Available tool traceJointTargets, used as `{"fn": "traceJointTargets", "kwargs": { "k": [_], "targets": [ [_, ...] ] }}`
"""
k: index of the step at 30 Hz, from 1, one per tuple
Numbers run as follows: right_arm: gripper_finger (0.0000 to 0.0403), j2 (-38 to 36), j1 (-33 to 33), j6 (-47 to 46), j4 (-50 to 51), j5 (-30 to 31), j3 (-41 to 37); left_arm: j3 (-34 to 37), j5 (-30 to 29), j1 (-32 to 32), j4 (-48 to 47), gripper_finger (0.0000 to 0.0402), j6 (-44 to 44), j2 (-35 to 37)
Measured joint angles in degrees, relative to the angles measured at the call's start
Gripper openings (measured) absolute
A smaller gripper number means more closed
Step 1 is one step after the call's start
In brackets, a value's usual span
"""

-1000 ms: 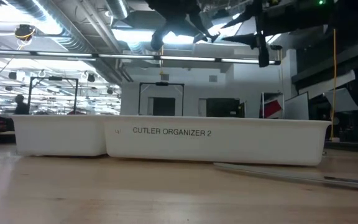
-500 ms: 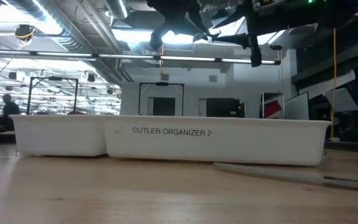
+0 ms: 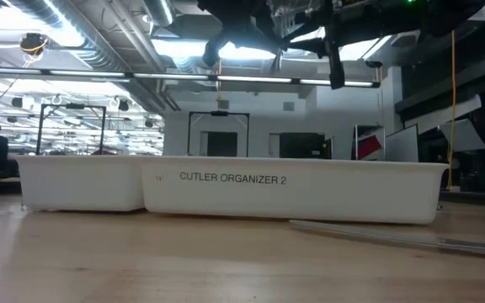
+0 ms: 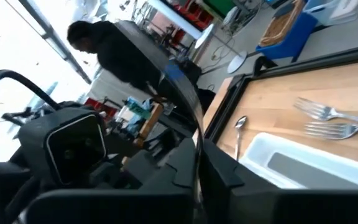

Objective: Sort silverware
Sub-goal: Put the fork into the organizer tray

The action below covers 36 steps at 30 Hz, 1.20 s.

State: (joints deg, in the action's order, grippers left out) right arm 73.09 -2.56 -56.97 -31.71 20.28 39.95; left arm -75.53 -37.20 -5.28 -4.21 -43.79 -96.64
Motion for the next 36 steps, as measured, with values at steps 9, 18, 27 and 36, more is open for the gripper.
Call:
{"fn": "traceJointTargets", "kwargs": {
  "k": [9, 18, 27, 36],
  "targets": [
    [0.0007, -0.37, -0.10, 1.79, 1.91, -7.00, -0.05, 0.02, 7.83, 0.09, -2.70, 0.0017, 7.88, 0.78],
    [0.0005, -0.51, -0.05, 1.98, 7.05, -23.25, 0.05, -0.15, 22.41, 0.00, -17.86, 0.0017, 8.33, 5.64],
    [0.0005, -0.47, -0.01, 2.18, 7.59, -25.87, -0.05, -0.02, 25.39, -0.66, -16.35, 0.0017, 9.52, 5.33],
    [0.0003, -0.47, -0.03, 2.32, 7.44, -25.47, -0.09, -0.02, 25.34, -0.61, -16.33, 0.0025, 12.10, 5.33]
  ]
}}
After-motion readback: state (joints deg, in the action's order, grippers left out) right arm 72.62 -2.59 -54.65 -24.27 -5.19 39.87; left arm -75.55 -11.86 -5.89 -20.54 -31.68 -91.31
